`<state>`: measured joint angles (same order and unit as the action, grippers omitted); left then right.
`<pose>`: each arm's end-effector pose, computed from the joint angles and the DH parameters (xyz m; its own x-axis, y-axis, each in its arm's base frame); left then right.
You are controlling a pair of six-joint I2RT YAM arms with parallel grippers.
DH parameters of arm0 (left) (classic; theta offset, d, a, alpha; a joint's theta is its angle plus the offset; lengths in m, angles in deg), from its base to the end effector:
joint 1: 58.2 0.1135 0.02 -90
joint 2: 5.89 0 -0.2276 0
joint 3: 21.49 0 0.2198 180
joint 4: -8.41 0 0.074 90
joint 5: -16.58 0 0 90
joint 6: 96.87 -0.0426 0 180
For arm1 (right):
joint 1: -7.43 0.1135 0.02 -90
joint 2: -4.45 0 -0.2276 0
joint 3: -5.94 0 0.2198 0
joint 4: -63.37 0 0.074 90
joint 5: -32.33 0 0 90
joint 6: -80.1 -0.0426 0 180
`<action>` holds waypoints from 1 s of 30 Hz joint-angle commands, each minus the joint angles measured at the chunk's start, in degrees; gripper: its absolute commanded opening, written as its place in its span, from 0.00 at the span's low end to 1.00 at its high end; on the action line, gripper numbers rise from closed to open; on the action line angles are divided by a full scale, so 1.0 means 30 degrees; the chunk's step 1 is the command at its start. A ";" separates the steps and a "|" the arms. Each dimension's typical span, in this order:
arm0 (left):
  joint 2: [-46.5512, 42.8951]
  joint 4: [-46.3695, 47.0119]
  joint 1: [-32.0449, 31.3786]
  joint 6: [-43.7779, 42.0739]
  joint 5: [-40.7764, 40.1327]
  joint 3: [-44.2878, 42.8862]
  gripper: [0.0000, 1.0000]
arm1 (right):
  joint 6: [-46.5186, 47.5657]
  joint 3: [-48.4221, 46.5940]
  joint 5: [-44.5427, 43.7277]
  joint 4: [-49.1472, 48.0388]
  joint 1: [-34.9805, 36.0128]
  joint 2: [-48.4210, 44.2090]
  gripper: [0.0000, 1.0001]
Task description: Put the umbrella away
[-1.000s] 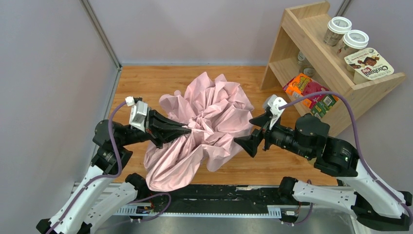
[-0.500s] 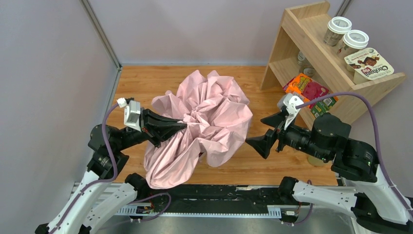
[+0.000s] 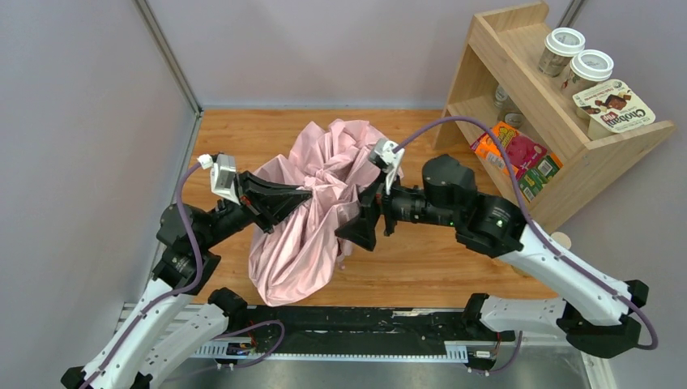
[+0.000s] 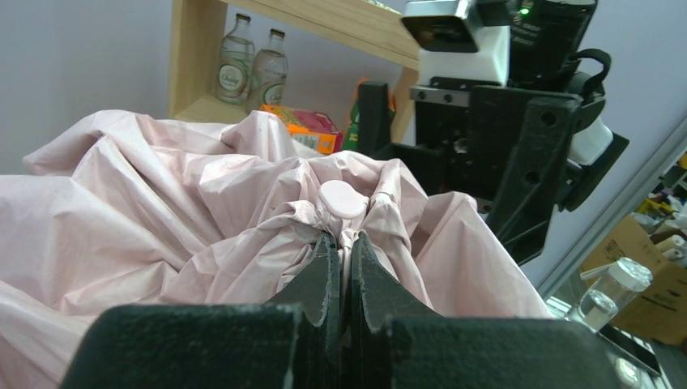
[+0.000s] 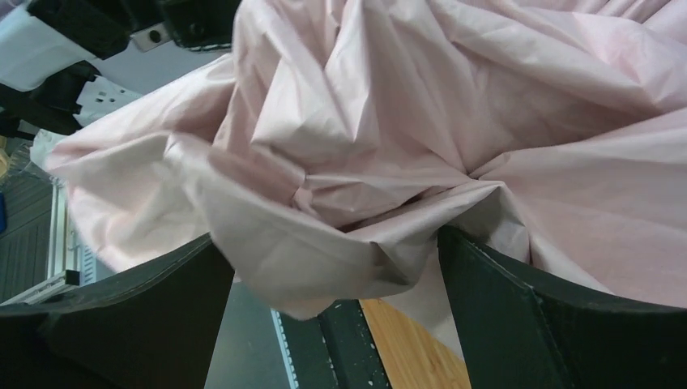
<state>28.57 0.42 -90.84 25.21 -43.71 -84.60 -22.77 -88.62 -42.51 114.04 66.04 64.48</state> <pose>0.0973 -0.0874 0.3868 -0.2045 -0.4168 -0.8857 0.8856 0.3067 -0.3488 0.0936 0.1748 0.4033 -0.3538 -0.1671 -0.9203 -0.8985 0.3339 0.2848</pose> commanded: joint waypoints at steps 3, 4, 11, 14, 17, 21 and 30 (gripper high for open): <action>0.0320 0.4410 -0.0047 0.1759 0.2073 0.0402 0.00 | 0.1032 -0.1180 0.1944 -0.2675 -0.0493 0.1520 1.00; 0.0350 0.4963 -0.0047 0.1963 0.2687 0.0462 0.00 | 0.1500 -0.1444 0.2152 -0.2442 -0.0493 0.1813 1.00; 0.1169 0.6927 -0.0047 0.3336 0.4536 0.0755 0.00 | 0.2822 -0.2850 0.4585 -0.1358 -0.0640 0.3600 0.98; 0.1463 0.9063 -0.0047 0.4306 0.5269 0.1105 0.00 | 0.2969 -0.2766 0.4235 -0.1471 -0.0756 0.3838 0.99; 0.1464 0.9102 -0.0047 0.4078 0.5301 0.1049 0.00 | 0.2562 -0.2851 0.3652 -0.1444 -0.0904 0.3721 1.00; 0.0645 0.4776 -0.0047 0.1330 0.3722 0.0404 0.00 | 0.1244 -0.4083 0.2072 0.0779 -0.0933 0.3050 1.00; -0.0324 0.1627 -0.0047 -0.1405 0.0173 -0.0446 0.00 | 0.0362 -0.1568 0.1273 0.2602 -0.0962 -0.1139 1.00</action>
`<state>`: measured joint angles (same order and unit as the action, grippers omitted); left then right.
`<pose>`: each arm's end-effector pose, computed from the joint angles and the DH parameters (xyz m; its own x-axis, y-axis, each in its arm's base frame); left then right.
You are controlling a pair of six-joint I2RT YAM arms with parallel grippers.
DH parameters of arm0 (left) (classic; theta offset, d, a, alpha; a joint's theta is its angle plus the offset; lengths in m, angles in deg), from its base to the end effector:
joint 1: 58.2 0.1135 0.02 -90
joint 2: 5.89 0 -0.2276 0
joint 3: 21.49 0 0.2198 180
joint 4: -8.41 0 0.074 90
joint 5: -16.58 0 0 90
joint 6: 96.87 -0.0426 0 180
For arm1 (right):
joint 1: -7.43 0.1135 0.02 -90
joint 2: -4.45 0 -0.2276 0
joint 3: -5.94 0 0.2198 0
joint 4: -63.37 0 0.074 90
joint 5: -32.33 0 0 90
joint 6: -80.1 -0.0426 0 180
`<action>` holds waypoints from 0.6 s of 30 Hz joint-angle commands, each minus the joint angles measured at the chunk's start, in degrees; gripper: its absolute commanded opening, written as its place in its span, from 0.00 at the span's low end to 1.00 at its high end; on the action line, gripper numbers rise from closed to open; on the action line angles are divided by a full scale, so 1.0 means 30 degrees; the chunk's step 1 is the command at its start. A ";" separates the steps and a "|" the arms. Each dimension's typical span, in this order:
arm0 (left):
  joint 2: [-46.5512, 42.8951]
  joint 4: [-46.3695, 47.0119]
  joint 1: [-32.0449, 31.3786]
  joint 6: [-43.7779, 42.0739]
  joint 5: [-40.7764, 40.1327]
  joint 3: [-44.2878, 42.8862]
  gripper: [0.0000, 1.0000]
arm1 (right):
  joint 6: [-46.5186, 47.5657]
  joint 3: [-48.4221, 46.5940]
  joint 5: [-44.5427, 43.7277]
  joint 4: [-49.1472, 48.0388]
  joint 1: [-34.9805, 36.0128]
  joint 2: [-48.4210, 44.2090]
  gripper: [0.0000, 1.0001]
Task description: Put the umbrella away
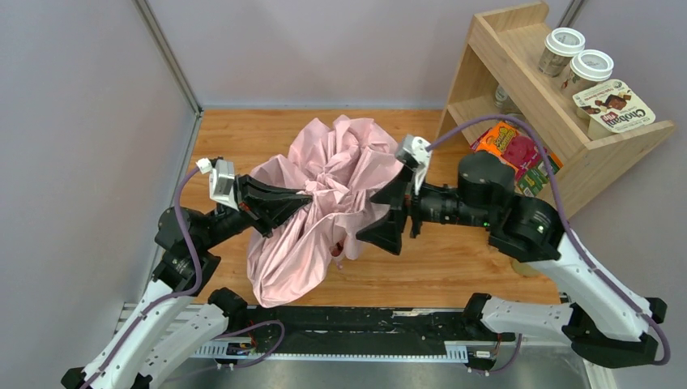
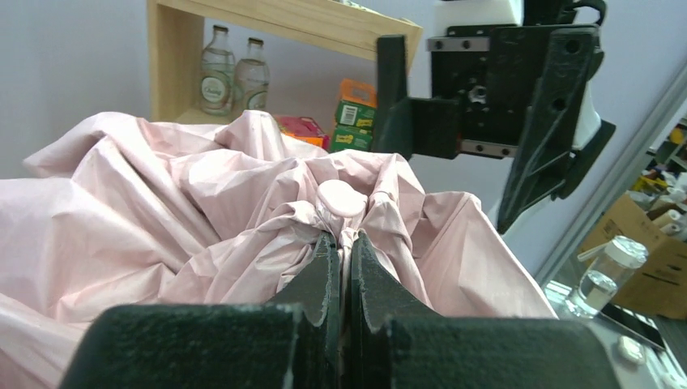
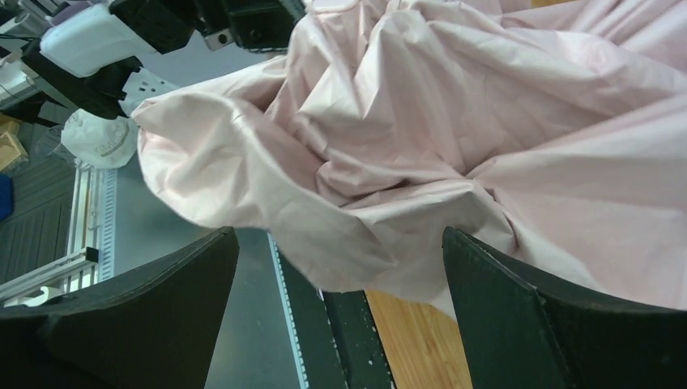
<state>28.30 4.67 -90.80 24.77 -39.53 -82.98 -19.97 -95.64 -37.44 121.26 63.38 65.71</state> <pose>0.0944 -0.0886 0.3859 -0.1738 -0.4057 -0.8973 0.9240 0.2480 -0.2911 0.0924 0.1630 0.4209 -0.3346 -0.2022 -0.9204 -0.9176 0.2921 0.2695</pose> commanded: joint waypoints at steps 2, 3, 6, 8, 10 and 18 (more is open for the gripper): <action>-0.0295 0.0361 -0.0061 -0.1143 -0.1188 -0.0956 0.00 | -0.0863 0.0979 -0.0357 0.0224 -0.0161 -0.1814 1.00; -0.0411 0.0420 -0.0061 -0.1084 -0.1218 -0.0927 0.00 | -0.0980 0.1096 0.0021 0.0079 -0.0219 -0.1873 1.00; -0.0441 0.1382 -0.0061 -0.0500 -0.0693 -0.0810 0.00 | -0.1273 0.1857 0.0666 -0.1411 -0.0511 -0.1961 1.00; -0.0354 0.2057 -0.0061 0.0085 -0.0311 -0.0721 0.00 | -0.1245 0.1831 0.0786 -0.1825 -0.0629 -0.1524 1.00; -0.0295 0.2585 -0.0061 0.0583 -0.0135 -0.0663 0.00 | -0.0837 0.1888 0.0932 -0.2088 -0.0776 -0.1055 1.00; 0.0552 0.6361 -0.0061 0.3339 0.1767 0.0010 0.00 | 0.0162 0.1949 0.4207 -0.5221 -0.1509 0.0643 1.00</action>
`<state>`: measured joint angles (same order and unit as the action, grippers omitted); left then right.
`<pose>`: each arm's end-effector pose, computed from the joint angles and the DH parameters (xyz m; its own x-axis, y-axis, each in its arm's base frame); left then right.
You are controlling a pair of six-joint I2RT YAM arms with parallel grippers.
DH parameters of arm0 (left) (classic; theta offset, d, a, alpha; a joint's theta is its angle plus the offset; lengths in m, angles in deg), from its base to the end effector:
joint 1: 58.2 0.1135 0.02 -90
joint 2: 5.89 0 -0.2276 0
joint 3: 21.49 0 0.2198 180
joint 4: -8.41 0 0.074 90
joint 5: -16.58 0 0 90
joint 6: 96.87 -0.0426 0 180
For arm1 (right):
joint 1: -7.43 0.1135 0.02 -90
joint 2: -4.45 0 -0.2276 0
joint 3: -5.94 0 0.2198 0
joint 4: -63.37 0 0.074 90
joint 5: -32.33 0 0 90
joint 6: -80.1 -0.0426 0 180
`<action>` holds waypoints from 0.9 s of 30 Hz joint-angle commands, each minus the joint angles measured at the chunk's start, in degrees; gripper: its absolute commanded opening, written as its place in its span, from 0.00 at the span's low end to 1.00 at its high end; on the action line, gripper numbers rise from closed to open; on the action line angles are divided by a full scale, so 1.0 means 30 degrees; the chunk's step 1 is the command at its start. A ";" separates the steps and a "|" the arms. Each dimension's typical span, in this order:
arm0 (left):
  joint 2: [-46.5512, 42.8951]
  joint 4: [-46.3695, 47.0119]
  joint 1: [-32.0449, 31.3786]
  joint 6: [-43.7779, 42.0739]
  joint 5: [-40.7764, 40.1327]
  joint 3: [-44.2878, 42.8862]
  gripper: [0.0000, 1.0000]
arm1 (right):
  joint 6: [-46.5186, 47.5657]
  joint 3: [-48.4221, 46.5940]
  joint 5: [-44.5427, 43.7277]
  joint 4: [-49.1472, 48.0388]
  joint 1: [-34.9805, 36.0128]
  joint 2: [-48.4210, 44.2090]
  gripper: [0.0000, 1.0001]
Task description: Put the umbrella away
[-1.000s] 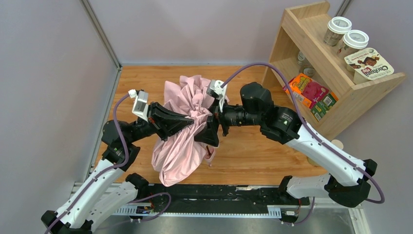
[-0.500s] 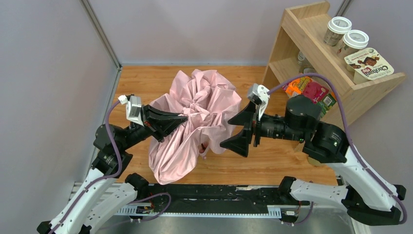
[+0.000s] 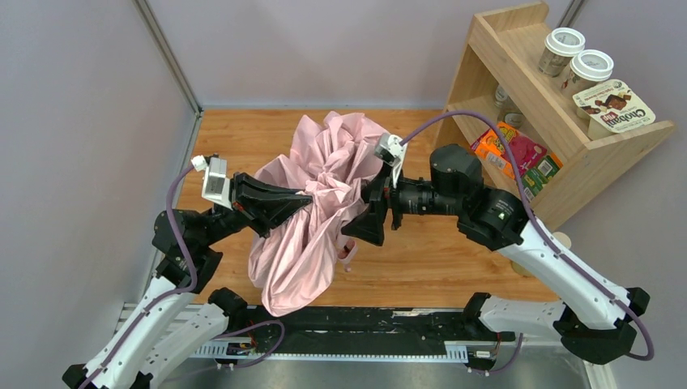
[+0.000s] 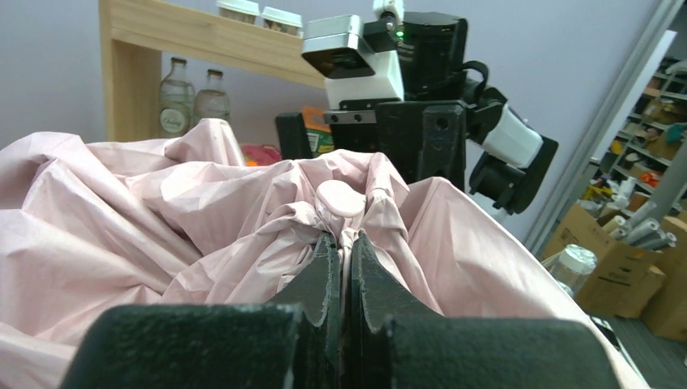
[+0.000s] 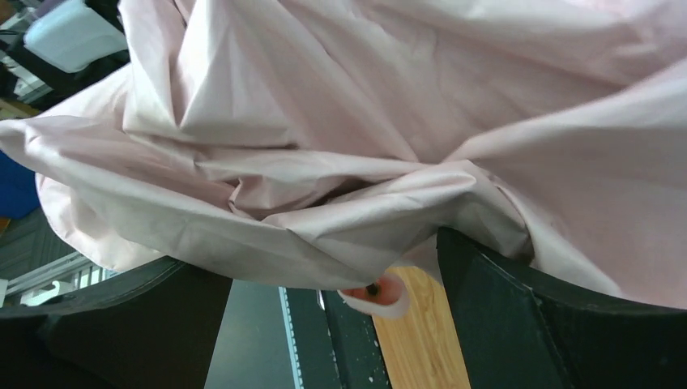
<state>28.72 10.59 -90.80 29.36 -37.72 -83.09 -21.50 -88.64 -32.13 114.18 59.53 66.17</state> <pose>0.0905 -0.0874 0.3955 -0.1811 -0.4539 -0.8724 0.9419 0.1752 -0.2866 0.1107 0.1721 0.3985 -0.3793 -0.1918 -0.9052 -0.9062 0.2748 0.3214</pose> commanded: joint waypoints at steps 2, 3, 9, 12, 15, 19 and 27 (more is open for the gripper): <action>0.0707 0.5063 -0.0061 0.2366 0.1515 0.0077 0.00 | 0.0409 -0.0676 0.3844 -0.3768 -0.0197 0.1135 1.00; 0.0825 0.5183 -0.0061 0.2483 0.1720 0.0048 0.00 | 0.0205 -0.0996 0.4256 -0.4179 -0.0197 0.1457 1.00; 0.1207 0.5184 -0.0061 0.2221 0.1984 -0.0361 0.00 | -0.1145 -0.1439 0.6222 -0.5705 -0.0198 0.2953 1.00; 0.1383 0.5126 -0.0061 0.2162 0.2161 -0.0421 0.00 | -0.1698 -0.1322 0.6017 -0.6522 -0.0197 0.3188 1.00; 0.1587 0.5506 -0.0061 0.2250 0.2074 -0.0246 0.00 | -0.1965 -0.1118 0.5814 -0.7433 -0.0023 0.3568 1.00; 0.1763 0.5682 -0.0090 0.2133 0.2044 -0.0304 0.00 | -0.1732 -0.0913 0.5082 -0.8252 0.0796 0.4154 1.00; 0.1823 0.6268 -0.0090 0.2074 0.1986 -0.0041 0.00 | -0.1846 -0.0066 0.3121 -1.0799 0.1882 0.5006 1.00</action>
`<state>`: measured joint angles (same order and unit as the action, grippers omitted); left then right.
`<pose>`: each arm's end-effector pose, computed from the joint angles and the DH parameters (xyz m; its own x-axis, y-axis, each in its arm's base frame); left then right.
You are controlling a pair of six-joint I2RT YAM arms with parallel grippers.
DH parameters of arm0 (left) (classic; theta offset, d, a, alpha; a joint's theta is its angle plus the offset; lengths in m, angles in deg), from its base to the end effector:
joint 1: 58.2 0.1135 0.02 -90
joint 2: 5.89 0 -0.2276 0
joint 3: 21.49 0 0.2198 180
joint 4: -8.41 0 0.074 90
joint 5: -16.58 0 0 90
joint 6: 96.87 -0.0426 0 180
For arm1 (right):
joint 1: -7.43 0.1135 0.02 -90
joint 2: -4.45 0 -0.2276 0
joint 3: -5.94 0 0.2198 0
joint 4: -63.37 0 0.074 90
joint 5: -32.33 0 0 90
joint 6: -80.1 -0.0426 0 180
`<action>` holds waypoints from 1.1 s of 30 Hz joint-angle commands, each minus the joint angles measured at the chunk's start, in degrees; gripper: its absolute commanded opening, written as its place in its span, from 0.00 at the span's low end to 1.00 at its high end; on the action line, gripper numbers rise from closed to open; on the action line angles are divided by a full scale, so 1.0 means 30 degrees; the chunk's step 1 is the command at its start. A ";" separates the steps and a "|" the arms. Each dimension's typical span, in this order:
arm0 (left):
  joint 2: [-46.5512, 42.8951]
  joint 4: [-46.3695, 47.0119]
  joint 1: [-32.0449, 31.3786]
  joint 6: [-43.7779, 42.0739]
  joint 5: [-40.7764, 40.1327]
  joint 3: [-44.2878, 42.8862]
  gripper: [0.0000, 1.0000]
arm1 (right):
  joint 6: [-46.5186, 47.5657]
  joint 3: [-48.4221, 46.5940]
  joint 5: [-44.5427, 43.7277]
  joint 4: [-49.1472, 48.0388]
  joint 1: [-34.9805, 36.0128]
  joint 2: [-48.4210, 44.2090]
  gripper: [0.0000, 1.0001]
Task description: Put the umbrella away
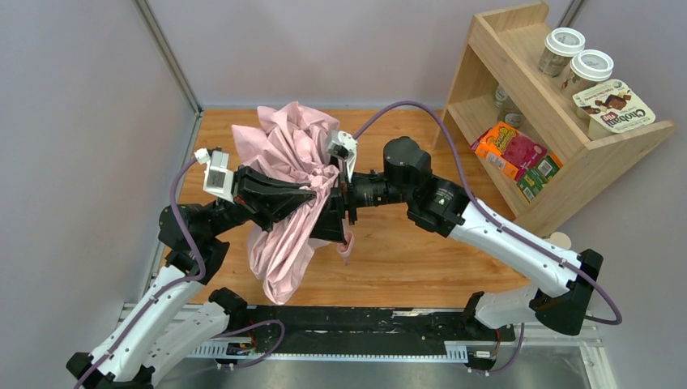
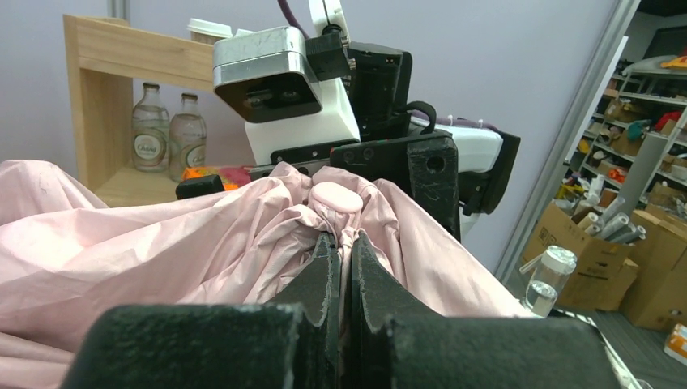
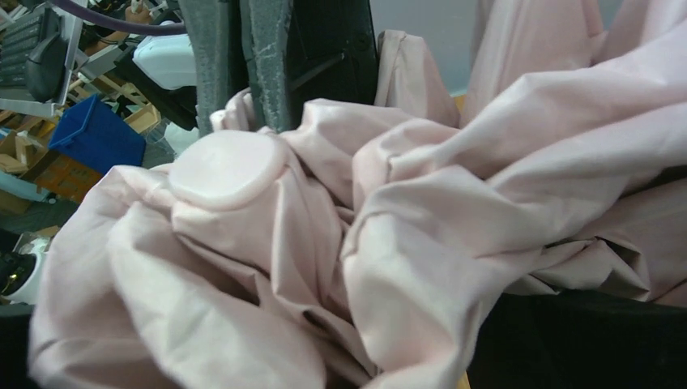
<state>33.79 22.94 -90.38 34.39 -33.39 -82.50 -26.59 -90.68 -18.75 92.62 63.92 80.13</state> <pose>0.1005 -0.0956 0.4012 -0.1872 -0.4788 -0.8577 0.9652 0.0727 -0.2512 0.1295 0.2441 0.3971 -0.3613 -0.1409 -0.9217 -0.9272 -0.0504 0.3712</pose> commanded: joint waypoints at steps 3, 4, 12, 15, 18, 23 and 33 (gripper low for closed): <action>0.0074 0.2269 -0.0229 0.0428 0.0543 -0.0032 0.00 | -0.0209 0.1404 -0.1168 -0.5199 0.0389 0.0058 0.95; 0.0045 0.2240 -0.0229 0.0486 0.0601 -0.0003 0.00 | -0.0238 0.1610 -0.0817 -0.5579 0.0418 0.0028 0.91; 0.0277 0.3028 -0.0258 0.1042 0.1157 0.0172 0.00 | -0.0967 0.1670 0.1264 -0.6548 0.0418 0.0084 0.76; 0.0454 0.3411 -0.0258 0.1365 0.1305 0.0232 0.00 | -0.1585 0.1115 0.2318 -0.6666 0.0448 0.0612 0.67; 0.0601 0.3617 -0.0287 0.1482 0.1422 0.0202 0.00 | -0.1615 0.0706 0.2408 -0.6054 0.0506 0.0934 0.51; 0.0835 0.3939 -0.0404 0.1629 0.1451 0.0173 0.00 | -0.2141 0.0704 0.2671 -0.6344 0.0594 0.1111 0.19; 0.1305 -0.0706 -0.0405 0.0695 -0.0124 -0.1928 0.28 | -0.2960 0.3187 -0.0926 -0.6166 0.0157 -0.1081 0.00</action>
<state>36.00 30.08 -90.27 39.98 -32.71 -82.50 -31.29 -85.17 -12.92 76.12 64.14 79.91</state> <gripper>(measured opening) 0.083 0.295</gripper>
